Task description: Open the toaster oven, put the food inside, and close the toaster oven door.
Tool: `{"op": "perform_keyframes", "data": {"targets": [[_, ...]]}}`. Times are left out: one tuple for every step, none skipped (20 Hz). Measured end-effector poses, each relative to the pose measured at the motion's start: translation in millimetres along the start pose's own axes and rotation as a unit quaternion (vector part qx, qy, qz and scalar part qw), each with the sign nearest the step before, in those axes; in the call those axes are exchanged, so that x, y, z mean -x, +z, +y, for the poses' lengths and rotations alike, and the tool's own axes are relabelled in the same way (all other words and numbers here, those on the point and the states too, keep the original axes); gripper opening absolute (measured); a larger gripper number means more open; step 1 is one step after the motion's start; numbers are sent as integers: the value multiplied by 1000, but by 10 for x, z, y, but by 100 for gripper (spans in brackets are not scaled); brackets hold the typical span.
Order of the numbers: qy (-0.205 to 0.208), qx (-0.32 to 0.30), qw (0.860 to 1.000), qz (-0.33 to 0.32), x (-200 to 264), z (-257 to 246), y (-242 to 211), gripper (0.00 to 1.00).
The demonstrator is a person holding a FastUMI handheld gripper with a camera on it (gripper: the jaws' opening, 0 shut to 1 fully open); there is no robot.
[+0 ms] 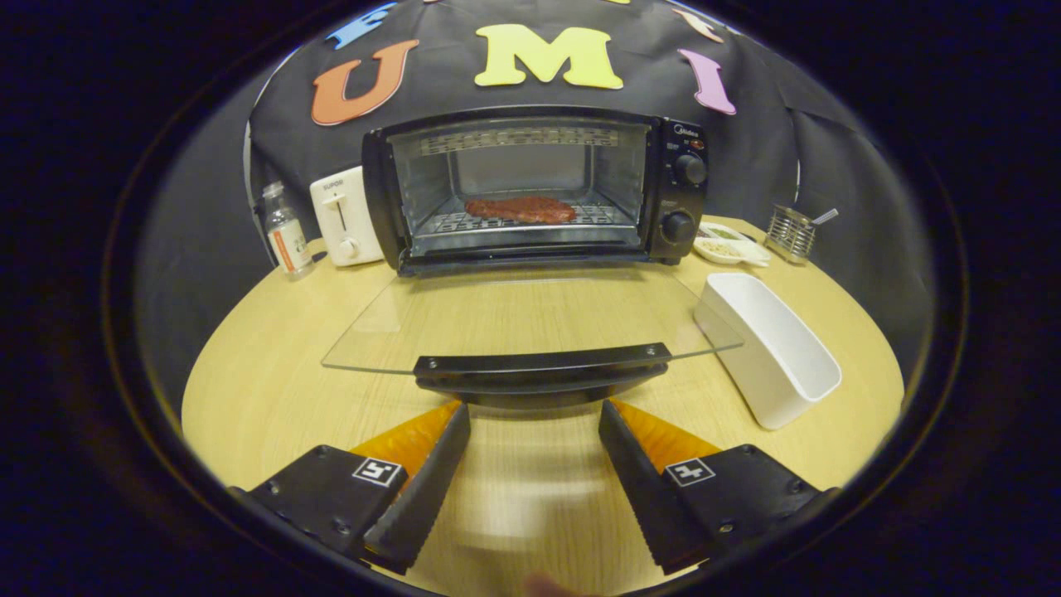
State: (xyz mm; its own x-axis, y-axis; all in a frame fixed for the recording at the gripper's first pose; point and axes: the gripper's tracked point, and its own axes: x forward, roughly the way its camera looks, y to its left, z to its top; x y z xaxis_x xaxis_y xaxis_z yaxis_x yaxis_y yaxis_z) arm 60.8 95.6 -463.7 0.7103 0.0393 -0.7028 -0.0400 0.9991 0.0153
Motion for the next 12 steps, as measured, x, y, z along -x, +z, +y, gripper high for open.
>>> {"op": "perform_keyframes", "data": {"targets": [[1,-4,1000,-1,5,4,17,100],[-1,-8,1000,-3,3,-23,17,100],[1,-10,1000,-6,19,-16,43,100],[1,-10,1000,-7,15,3,58,100],[1,-8,1000,-8,11,7,83,100],[-1,-7,1000,-9,14,10,109,100],[-1,-7,1000,-12,15,15,137,100],[-1,-6,1000,-14,18,21,155,100],[-1,-5,1000,-15,20,26,176,100],[-1,-4,1000,-15,18,35,196,100],[-2,-4,1000,-17,14,34,225,100],[-3,-4,1000,-18,20,26,241,100]]}}
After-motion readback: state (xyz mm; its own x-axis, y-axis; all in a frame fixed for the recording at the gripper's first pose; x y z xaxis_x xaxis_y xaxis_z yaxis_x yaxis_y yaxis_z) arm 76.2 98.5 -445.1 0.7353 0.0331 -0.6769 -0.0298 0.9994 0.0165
